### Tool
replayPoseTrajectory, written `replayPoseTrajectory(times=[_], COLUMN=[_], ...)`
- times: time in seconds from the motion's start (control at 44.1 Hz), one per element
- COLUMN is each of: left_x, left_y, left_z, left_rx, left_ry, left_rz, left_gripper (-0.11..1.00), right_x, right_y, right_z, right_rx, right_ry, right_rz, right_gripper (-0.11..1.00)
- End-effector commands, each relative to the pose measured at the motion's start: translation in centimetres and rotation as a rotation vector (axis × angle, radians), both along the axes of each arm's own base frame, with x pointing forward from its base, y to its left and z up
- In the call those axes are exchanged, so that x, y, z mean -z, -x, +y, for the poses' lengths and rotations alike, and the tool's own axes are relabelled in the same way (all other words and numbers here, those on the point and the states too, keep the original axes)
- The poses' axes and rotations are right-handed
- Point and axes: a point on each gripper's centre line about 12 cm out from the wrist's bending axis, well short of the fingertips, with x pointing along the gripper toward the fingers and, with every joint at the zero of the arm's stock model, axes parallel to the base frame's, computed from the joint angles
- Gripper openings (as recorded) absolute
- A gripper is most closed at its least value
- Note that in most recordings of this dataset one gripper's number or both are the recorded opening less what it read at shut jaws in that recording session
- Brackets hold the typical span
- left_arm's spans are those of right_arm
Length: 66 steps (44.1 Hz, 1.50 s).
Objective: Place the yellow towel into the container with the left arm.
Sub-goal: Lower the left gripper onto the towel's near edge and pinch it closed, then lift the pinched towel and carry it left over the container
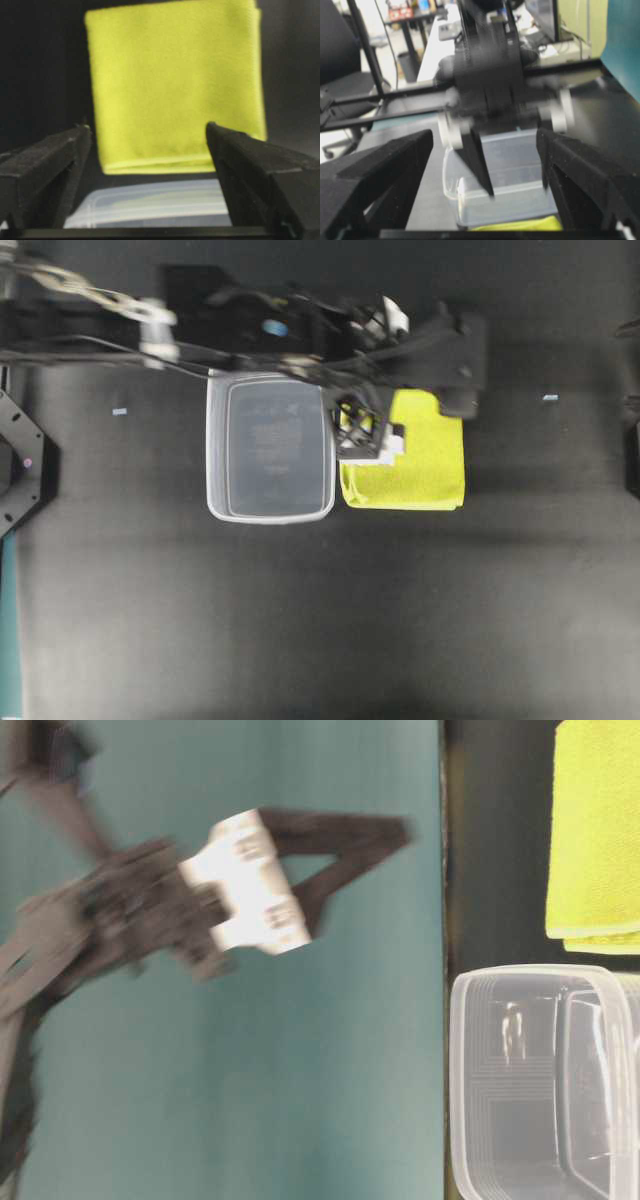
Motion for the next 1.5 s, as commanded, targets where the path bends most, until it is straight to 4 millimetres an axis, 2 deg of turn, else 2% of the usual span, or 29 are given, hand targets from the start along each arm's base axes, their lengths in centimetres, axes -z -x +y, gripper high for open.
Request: replayPoseTrajectory(times=[0.0, 0.227, 0.453, 0.612, 0.771, 0.884, 0.975, 1.134, 1.179, 1.27, 1.383, 1.474], left_x=[1.4, 6.8, 11.1, 12.8, 13.3, 13.3, 12.3, 9.6, 8.7, 6.2, 1.9, -2.1], left_y=[-1.6, -3.4, -3.7, -3.8, -3.5, -3.1, -2.9, -3.3, -3.3, -3.3, -3.1, -2.1], left_z=[0.1, -0.3, -1.0, -1.6, -2.1, -2.4, -3.1, -3.3, -3.3, -3.4, -3.8, -4.4], left_rx=[0.007, 0.012, 0.024, 0.036, 0.042, 0.043, 0.061, 0.069, 0.069, 0.069, 0.064, 0.072], left_ry=[-0.005, 0.001, 0.004, 0.004, 0.005, 0.007, 0.004, 0.000, -0.001, -0.001, 0.003, 0.003], left_rz=[0.034, 0.101, 0.150, 0.160, 0.164, 0.181, 0.175, 0.108, 0.091, 0.046, -0.033, -0.082], left_gripper=[0.91, 0.91, 0.91, 0.90, 0.90, 0.83, 0.65, 0.17, 0.09, 0.07, 0.07, 0.07], right_x=[-0.8, -0.8, -0.8, -0.7, -0.4, -0.7, -0.7, -0.9, -1.0, -1.1, -1.2, -1.1], right_y=[0.2, 0.3, 0.4, 0.4, 0.5, 0.6, 0.8, 1.0, 1.1, 1.2, 1.3, 1.3], right_z=[0.0, 0.0, -0.1, -0.1, -0.3, -0.3, -0.3, -0.3, -0.4, -0.4, -0.4, -0.4], right_rx=[0.002, 0.001, 0.007, 0.010, 0.025, 0.028, 0.028, 0.030, 0.033, 0.036, 0.036, 0.037], right_ry=[0.000, -0.006, -0.009, -0.008, -0.011, -0.010, -0.008, -0.004, -0.004, -0.005, -0.007, -0.015], right_rz=[-0.029, -0.030, -0.028, -0.025, 0.002, -0.008, -0.011, -0.023, -0.028, -0.039, -0.047, -0.043], right_gripper=[0.80, 0.80, 0.80, 0.80, 0.80, 0.80, 0.80, 0.80, 0.80, 0.80, 0.80, 0.80])
